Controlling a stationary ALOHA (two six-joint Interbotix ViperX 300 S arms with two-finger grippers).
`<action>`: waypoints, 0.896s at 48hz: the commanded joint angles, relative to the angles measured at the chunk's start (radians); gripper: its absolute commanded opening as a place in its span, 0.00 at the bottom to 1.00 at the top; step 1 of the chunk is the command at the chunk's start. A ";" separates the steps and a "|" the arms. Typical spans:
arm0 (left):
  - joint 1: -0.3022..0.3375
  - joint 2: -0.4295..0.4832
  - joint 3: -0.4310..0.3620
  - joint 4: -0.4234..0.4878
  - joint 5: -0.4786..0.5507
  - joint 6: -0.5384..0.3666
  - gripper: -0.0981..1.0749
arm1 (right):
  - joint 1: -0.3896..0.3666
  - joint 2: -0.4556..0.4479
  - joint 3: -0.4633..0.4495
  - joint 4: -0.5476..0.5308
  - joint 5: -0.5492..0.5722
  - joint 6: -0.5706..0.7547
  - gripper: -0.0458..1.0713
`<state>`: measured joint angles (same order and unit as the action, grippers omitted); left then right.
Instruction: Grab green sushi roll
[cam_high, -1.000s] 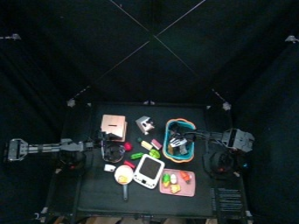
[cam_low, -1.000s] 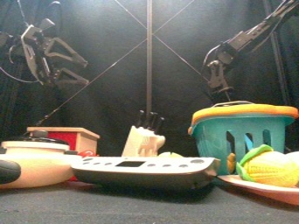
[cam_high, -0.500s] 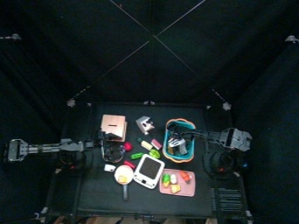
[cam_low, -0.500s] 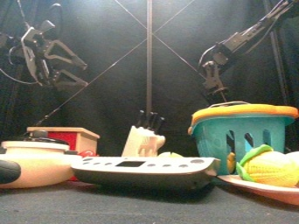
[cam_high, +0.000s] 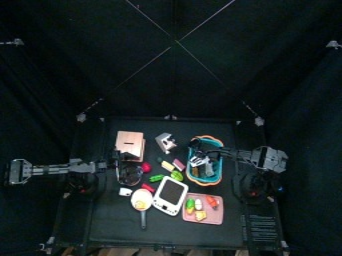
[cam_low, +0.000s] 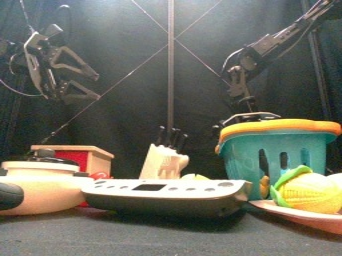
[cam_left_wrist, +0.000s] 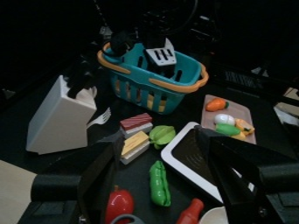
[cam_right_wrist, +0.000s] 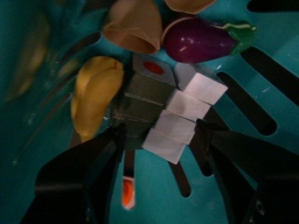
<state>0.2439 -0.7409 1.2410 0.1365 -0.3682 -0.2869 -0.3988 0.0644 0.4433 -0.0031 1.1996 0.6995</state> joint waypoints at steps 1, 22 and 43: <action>0.003 0.002 -0.012 0.000 -0.005 0.003 0.92 | 0.003 -0.041 -0.011 0.011 -0.020 0.000 0.89; 0.008 0.002 -0.009 0.000 -0.005 0.003 0.92 | 0.017 -0.031 0.083 0.028 -0.179 0.003 0.89; 0.020 0.002 -0.003 0.000 -0.005 0.002 0.92 | 0.014 -0.048 0.106 -0.003 -0.176 0.018 0.89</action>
<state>0.2608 -0.7409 1.2471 0.1365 -0.3682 -0.2853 -0.3820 0.0445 0.5492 -0.0046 1.0201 0.7087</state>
